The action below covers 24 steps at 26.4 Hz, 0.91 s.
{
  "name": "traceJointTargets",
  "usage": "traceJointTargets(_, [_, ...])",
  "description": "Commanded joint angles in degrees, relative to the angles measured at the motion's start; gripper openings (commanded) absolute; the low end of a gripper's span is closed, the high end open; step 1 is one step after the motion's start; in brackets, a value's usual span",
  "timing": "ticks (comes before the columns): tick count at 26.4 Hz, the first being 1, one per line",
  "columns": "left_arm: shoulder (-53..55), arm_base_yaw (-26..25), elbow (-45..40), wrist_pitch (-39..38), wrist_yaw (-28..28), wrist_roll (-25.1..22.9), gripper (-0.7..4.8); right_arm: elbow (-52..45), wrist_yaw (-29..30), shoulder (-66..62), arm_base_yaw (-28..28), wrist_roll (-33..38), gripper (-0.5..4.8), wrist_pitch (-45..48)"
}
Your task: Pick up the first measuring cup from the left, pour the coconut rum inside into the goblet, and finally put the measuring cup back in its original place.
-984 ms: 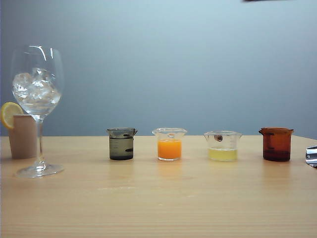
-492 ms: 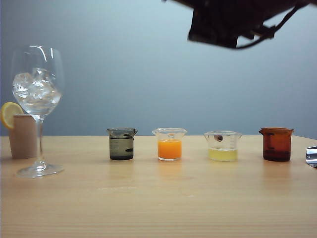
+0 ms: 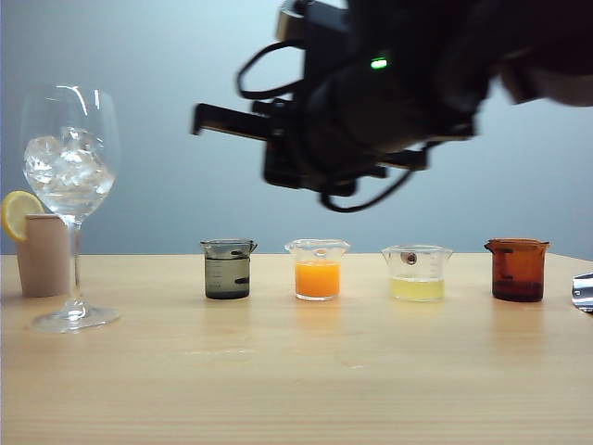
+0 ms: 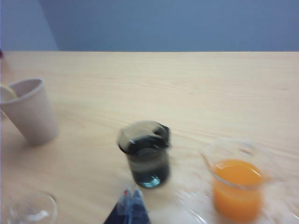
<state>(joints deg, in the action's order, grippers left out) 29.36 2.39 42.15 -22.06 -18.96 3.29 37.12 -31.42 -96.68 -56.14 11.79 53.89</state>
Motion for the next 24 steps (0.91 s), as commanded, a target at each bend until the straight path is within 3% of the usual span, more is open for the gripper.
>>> traceJointTargets(1, [-0.1, 0.0, 0.3, 1.2, -0.6, 0.2, -0.05, 4.9, -0.3, -4.2, -0.1, 4.5, -0.09, -0.3])
traceJointTargets(5, [-0.1, 0.0, 0.3, 1.1, -1.1, 0.2, -0.05, 11.2, -4.6, -9.6, -0.7, 5.2, -0.09, -2.6])
traceJointTargets(9, [-0.1, 0.0, 0.3, 1.2, -1.9, 0.2, -0.05, 16.4, -4.9, -16.0, -1.5, 11.5, -0.09, -2.6])
traceJointTargets(12, [-0.1, 0.0, 0.3, 1.6, -1.9, 0.2, -0.05, 18.4, -4.9, -19.2, -1.4, 11.8, 0.11, -2.6])
traceJointTargets(13, [-0.1, 0.0, 0.3, 1.6, -1.9, 0.2, -0.05, 18.7, -4.8, -19.6, -1.4, 11.8, 0.53, -2.7])
traceJointTargets(14, [-0.1, 0.0, 0.3, 1.6, -2.1, 0.2, -0.05, 19.3, -2.4, -20.5, -1.4, 11.8, 2.01, -2.9])
traceJointTargets(15, [-0.1, 0.0, 0.3, 1.6, -2.1, 0.2, -0.05, 19.9, -1.5, -20.9, -1.4, 11.8, 2.68, -3.8])
traceJointTargets(17, [-0.1, 0.0, 0.3, 1.6, -2.1, 0.2, -0.05, 21.9, -1.0, -21.2, -1.6, 11.8, 3.26, -8.4])
traceJointTargets(18, [-0.1, 0.0, 0.3, 1.6, -2.1, 0.2, -0.05, 22.9, -1.4, -21.6, -1.7, 11.8, 4.15, -10.6])
traceJointTargets(19, [-0.1, 0.0, 0.3, 1.6, -2.1, 0.2, -0.05, 23.5, -2.5, -21.6, -1.7, 11.9, 4.47, -11.7])
traceJointTargets(21, [-0.1, 0.0, 0.3, 1.6, -2.1, 0.2, -0.05, 24.2, -6.9, -21.9, -1.8, 12.0, 4.48, -12.7])
traceJointTargets(24, [-0.1, 0.0, 0.3, 1.6, -2.1, 0.2, -0.05, 24.6, -8.8, -23.0, -1.7, 12.4, 4.48, -13.3])
